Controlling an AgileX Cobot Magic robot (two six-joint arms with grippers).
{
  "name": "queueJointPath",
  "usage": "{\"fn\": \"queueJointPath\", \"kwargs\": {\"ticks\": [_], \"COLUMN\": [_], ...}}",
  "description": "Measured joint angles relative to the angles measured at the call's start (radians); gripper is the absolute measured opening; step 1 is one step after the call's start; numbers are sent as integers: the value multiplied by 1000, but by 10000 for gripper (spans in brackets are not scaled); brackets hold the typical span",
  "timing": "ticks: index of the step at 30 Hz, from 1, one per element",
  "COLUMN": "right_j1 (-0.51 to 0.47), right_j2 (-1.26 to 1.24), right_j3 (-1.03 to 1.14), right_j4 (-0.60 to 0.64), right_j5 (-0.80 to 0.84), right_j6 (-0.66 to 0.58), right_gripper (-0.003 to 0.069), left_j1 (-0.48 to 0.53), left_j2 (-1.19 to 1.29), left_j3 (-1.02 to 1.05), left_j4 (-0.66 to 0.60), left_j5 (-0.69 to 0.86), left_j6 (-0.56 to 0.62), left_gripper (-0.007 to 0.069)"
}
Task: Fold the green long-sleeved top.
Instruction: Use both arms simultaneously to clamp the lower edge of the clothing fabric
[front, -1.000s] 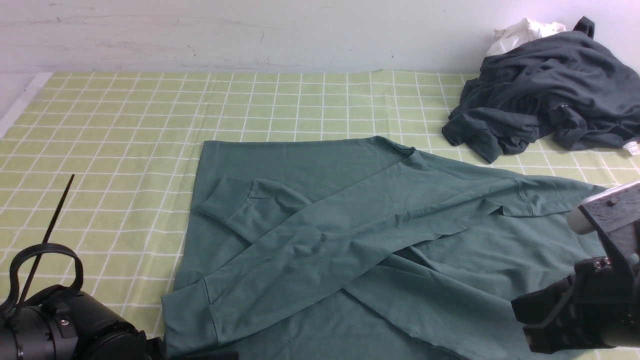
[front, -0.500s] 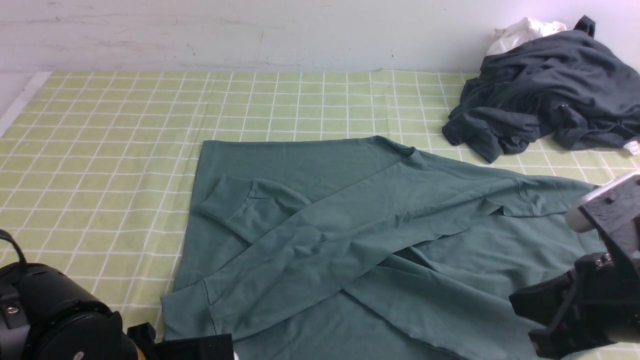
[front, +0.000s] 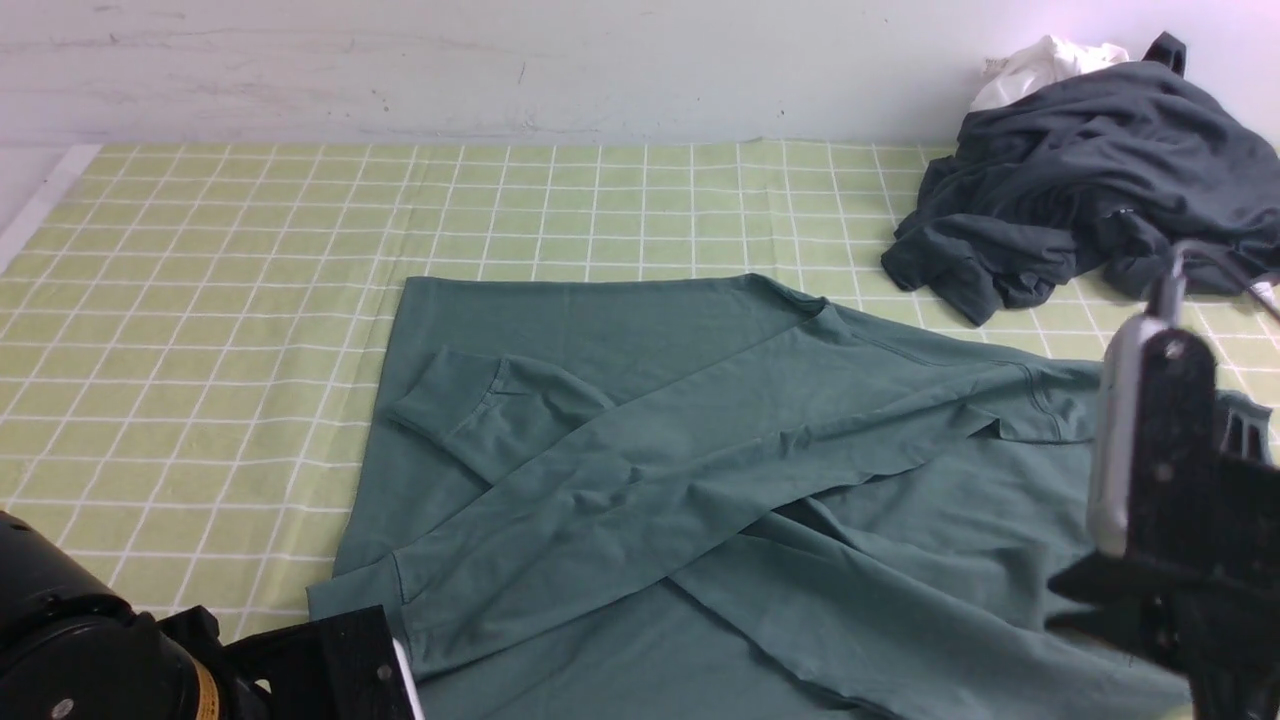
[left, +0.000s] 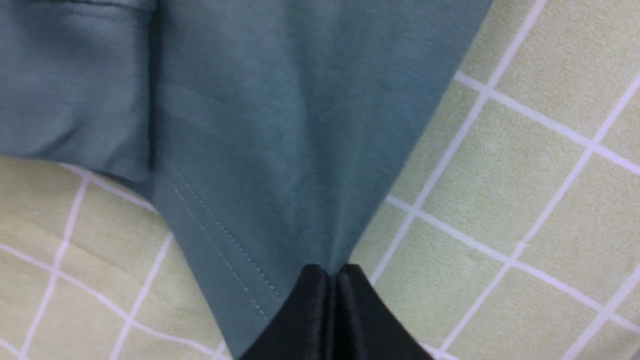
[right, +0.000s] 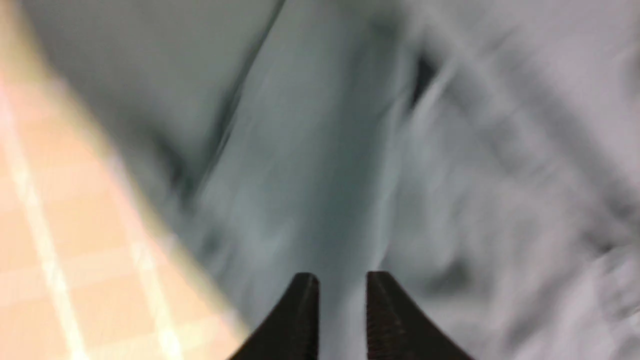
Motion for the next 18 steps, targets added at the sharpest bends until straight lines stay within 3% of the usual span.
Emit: {"fn": "queueJointPath", "kwargs": {"ticks": [3,4,8,10,18], "right_j1": [0,0,-1,-10,-22], "right_j2": [81,81,182,218,325], "right_j3": [27,30,83,99,121], "right_j4": [-215,-230,-554,-628,-702], "right_j5": [63,64,47,4,-161], "right_j6": [23,26,157,206,244], "right_gripper": [223,223,239,239,239], "left_j1": [0,0,0,0,0], "left_j2": [0,0,-1,-3,-59], "left_j3": [0,0,0,0,0], "left_j4": [-10,-11,-26,-31,-49], "left_j5": [0,0,0,0,0], "left_j6": [-6,-6,-6,-6,-6], "left_gripper": [-4,-4,-4,-4,-4]}}
